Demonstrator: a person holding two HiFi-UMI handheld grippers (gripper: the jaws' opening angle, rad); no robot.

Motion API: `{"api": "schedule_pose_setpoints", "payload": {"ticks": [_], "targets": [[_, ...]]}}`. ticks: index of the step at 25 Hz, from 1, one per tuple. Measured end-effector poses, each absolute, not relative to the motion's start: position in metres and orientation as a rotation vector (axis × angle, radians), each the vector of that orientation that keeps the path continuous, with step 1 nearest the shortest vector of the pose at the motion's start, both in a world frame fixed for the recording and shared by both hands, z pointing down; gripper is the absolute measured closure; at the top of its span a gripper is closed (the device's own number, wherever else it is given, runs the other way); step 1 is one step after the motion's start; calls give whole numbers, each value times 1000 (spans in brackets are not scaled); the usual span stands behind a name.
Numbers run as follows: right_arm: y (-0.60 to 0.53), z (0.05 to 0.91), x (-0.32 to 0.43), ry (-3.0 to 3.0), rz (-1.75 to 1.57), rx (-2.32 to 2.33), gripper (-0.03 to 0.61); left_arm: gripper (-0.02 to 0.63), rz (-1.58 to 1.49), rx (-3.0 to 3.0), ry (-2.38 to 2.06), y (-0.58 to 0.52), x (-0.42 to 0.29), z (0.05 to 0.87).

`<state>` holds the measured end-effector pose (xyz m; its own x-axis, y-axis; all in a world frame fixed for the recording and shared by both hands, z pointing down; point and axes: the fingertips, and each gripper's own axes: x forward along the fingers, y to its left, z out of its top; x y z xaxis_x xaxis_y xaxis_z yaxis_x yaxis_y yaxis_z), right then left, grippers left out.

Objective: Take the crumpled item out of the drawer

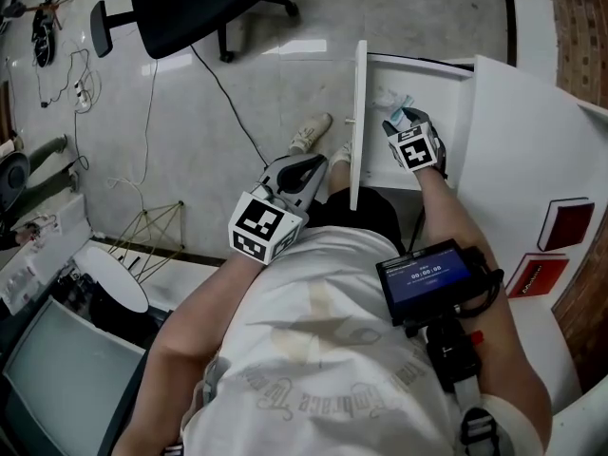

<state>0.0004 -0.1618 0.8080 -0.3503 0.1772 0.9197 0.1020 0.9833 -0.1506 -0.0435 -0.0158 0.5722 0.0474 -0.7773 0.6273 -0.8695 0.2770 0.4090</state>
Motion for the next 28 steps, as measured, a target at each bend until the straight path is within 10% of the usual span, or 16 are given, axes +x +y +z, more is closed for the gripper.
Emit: {"api": "schedule_pose_setpoints", "payload": {"ticks": [28], "targets": [[-175,846,-22,-1867,-180,-299,298,586,136,1449,-1721,0,-10,586]]}}
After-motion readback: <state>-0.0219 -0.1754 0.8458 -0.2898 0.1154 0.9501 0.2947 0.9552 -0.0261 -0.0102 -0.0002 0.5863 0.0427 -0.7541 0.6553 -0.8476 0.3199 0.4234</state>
